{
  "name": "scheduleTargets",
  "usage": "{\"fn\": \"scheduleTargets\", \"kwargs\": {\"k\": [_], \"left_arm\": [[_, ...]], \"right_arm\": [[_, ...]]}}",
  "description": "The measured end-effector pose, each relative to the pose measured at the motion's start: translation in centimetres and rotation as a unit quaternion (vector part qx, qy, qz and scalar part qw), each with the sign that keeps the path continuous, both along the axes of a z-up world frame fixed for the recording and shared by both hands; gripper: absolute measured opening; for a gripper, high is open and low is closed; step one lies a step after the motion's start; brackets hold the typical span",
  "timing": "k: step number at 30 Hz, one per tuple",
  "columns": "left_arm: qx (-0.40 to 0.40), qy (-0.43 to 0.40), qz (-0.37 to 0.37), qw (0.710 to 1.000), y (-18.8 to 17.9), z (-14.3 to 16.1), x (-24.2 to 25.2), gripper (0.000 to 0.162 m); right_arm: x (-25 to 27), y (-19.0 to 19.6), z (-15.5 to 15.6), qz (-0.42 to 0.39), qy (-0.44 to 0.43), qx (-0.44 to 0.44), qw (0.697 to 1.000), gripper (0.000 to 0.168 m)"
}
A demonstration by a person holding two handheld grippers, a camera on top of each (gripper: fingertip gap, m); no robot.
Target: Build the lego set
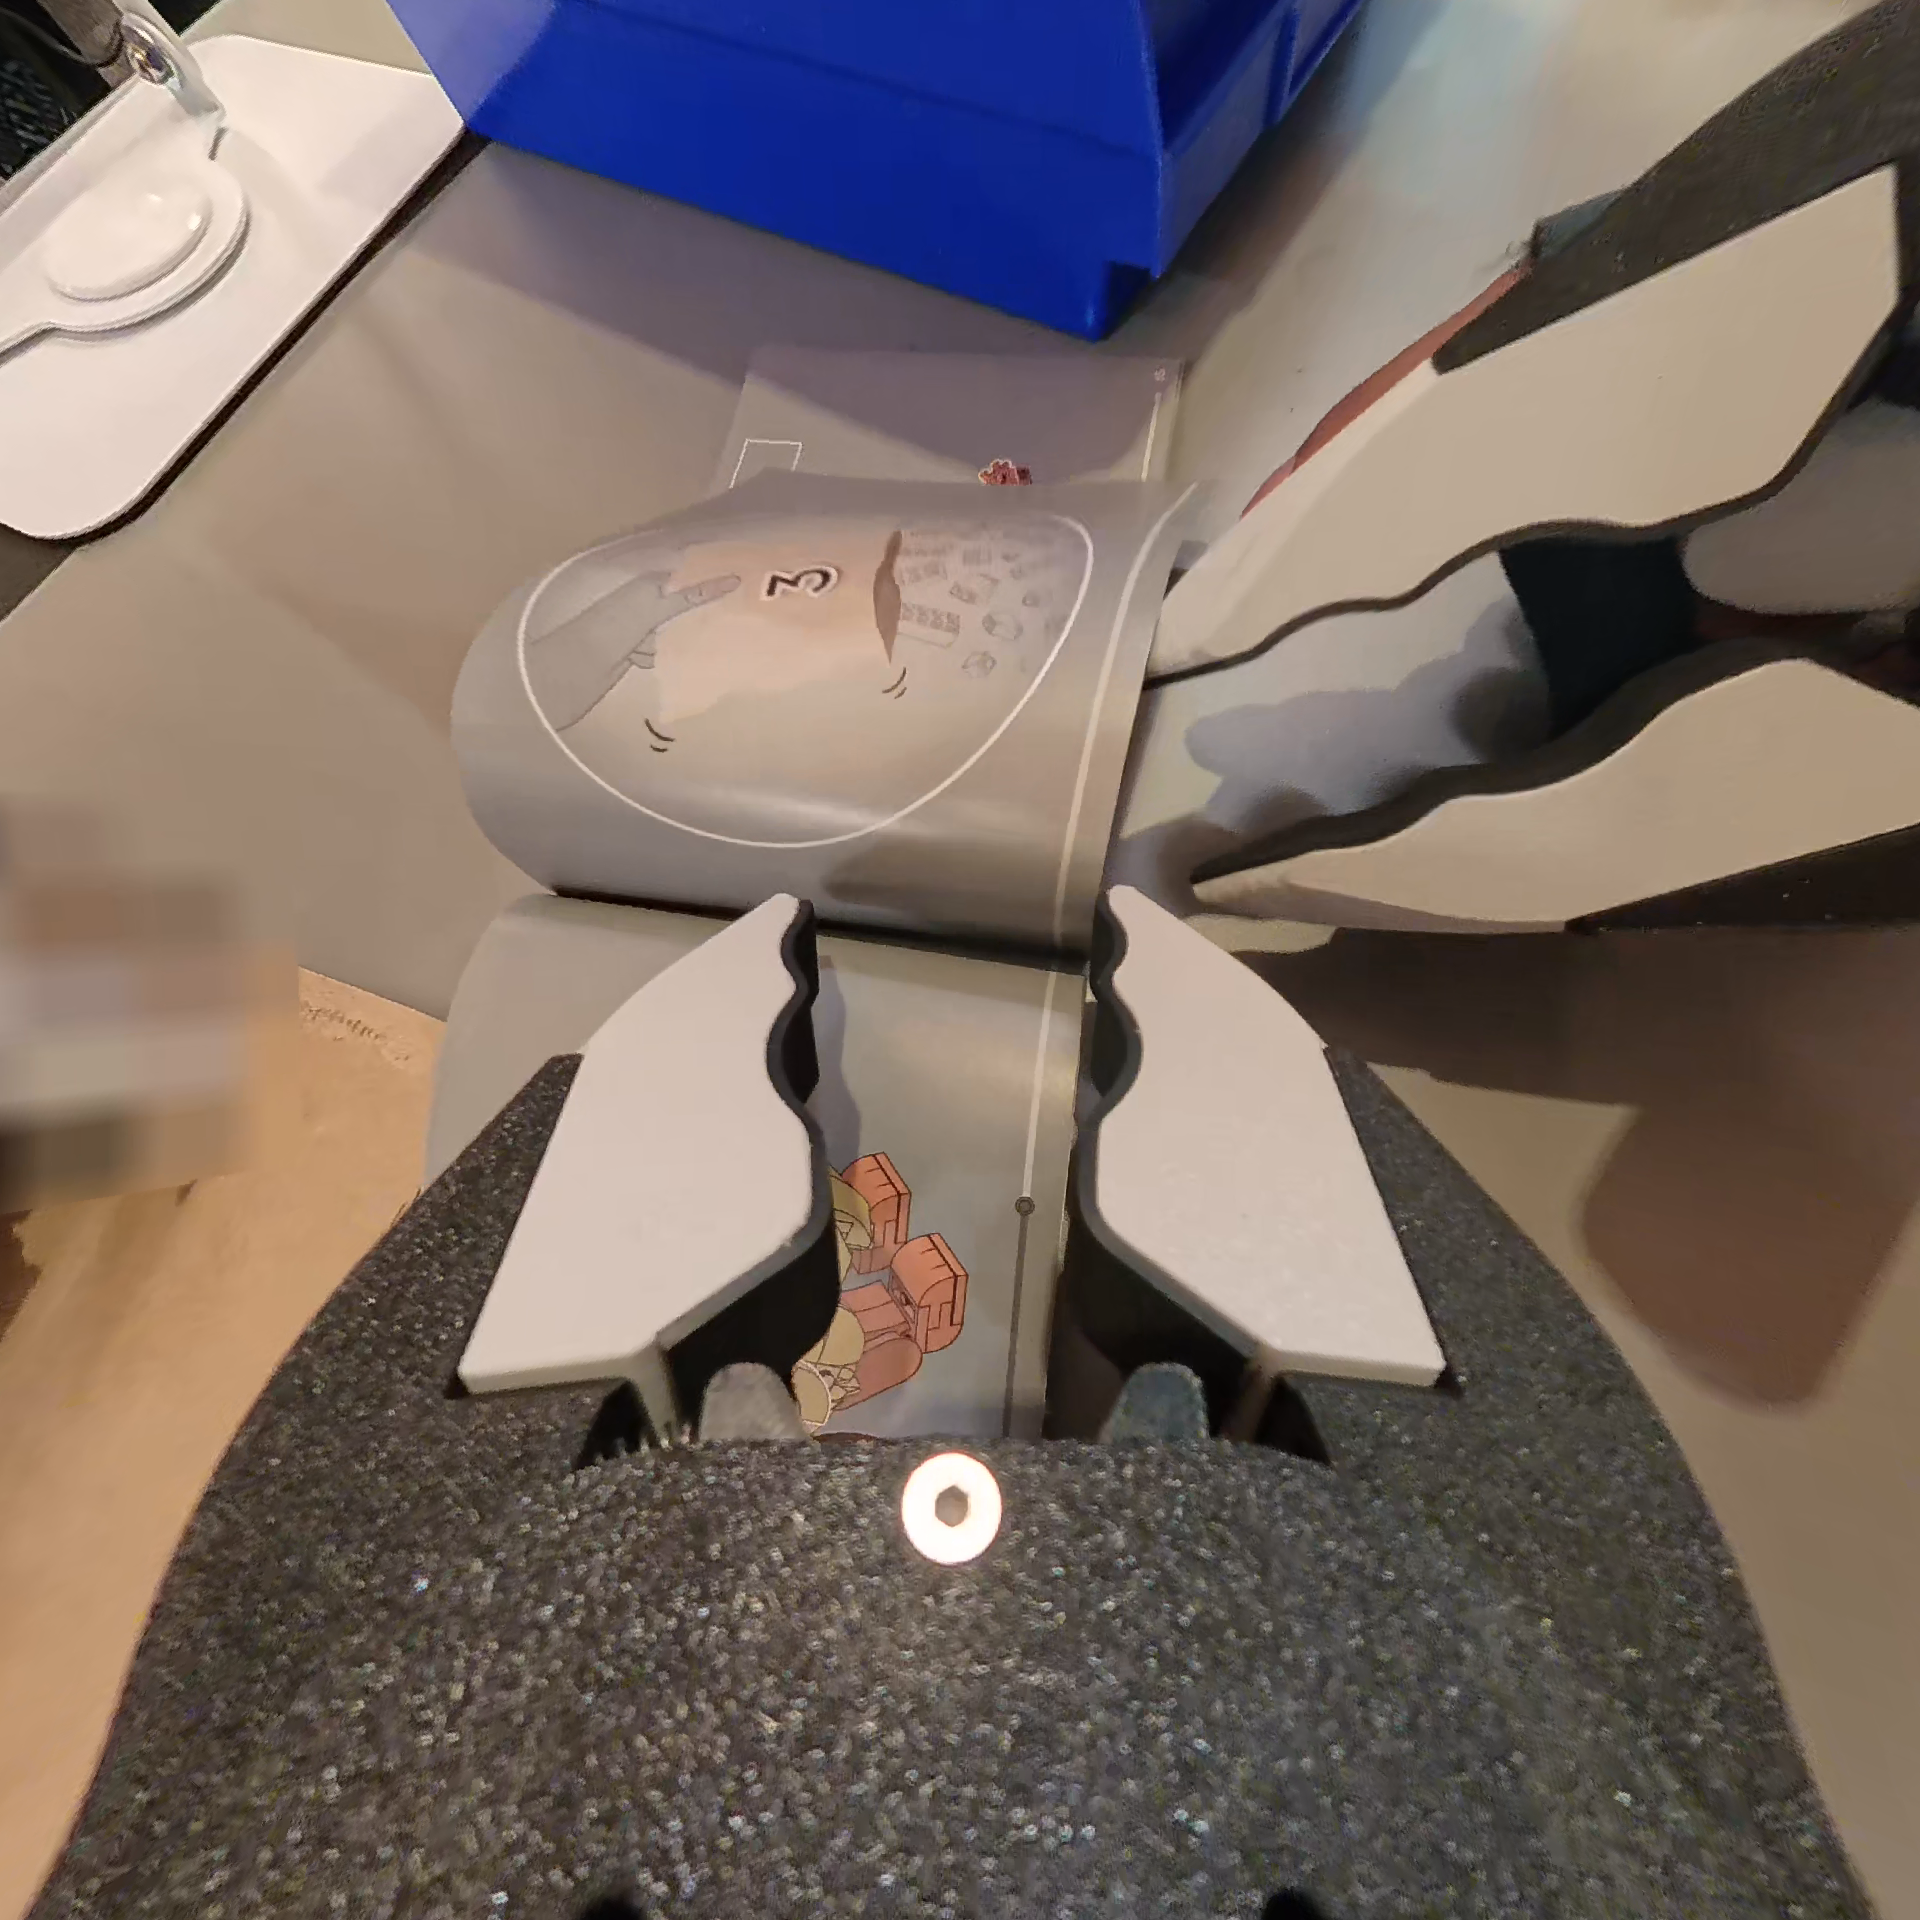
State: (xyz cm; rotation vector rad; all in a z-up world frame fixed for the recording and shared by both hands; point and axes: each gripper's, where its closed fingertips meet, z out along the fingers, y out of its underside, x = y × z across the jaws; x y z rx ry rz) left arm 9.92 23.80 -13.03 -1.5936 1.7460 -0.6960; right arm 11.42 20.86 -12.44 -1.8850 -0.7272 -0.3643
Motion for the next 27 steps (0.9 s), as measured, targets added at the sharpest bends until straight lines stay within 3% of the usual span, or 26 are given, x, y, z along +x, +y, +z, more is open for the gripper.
{"fn": "scheduleTargets", "kwargs": {"k": [11,18,27], "left_arm": [[-0.034,0.009,-0.008,0.999,-0.1,-0.1,-0.9,0.051],[-0.076,-0.004,-0.031,0.997,-0.2,0.4,-2.8,0.052],[-0.104,-0.039,-0.01,0.994,1.7,1.1,-5.9,0.052]], "right_arm": [[-2.4,1.8,3.5,-0.007,-0.011,0.075,0.997,0.028],[-5.2,2.2,5.4,0.019,-0.054,0.125,0.99,0.032],[-7.2,1.9,3.5,0.08,-0.068,0.093,0.99,0.036]]}}
